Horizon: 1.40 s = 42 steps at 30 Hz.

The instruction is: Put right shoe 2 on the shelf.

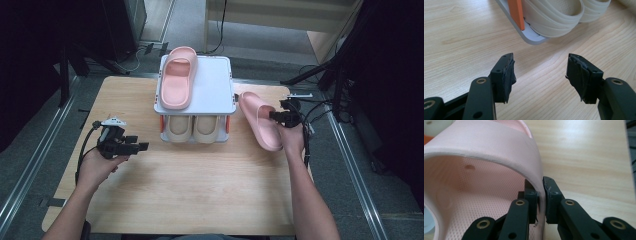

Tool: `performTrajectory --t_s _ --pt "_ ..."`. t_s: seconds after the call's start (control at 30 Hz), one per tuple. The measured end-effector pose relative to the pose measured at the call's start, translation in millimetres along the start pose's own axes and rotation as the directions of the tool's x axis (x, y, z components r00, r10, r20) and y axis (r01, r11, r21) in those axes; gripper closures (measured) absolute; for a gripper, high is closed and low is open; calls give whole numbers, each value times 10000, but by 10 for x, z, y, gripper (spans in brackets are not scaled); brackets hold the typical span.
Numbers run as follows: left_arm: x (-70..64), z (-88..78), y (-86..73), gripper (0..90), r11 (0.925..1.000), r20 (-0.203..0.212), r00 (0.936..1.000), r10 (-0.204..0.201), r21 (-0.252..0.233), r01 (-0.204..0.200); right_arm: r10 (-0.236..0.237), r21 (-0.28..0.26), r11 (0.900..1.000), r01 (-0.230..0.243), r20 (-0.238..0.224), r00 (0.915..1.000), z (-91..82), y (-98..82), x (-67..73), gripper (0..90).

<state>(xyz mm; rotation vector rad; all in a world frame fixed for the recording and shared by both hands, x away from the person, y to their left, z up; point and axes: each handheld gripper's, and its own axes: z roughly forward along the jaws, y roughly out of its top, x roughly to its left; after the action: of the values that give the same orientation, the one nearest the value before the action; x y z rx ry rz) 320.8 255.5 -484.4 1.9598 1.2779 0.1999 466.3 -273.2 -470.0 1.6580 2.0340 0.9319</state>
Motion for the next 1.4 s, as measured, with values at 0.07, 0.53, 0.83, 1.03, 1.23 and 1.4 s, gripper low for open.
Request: performTrajectory --t_s 0.07,0.53,0.83,1.03,1.23,1.4 --pt "3 7 8 395 10000 16 10000 -8 2 8 55 165 9998 -55 6 10000 -38 60 -1 837" --pt "20 40 55 394 10000 161 9999 32 68 -33 -136 56 9999 137 -229 9996 -291 496 186 836" --pt "33 59 83 394 9998 301 9995 -1 195 -5 -136 -121 9998 132 -276 9995 -471 792 273 834" --pt "13 83 99 393 9998 416 9991 103 140 -109 -625 -237 9978 620 -198 9978 -581 1048 466 832" --pt "8 91 109 392 9994 433 9988 241 220 -250 -886 -208 9959 882 -164 9959 -556 1240 735 830" --pt "6 84 107 392 9994 422 9987 269 184 -277 -1167 -79 9931 1167 -37 9932 -453 1367 956 825"
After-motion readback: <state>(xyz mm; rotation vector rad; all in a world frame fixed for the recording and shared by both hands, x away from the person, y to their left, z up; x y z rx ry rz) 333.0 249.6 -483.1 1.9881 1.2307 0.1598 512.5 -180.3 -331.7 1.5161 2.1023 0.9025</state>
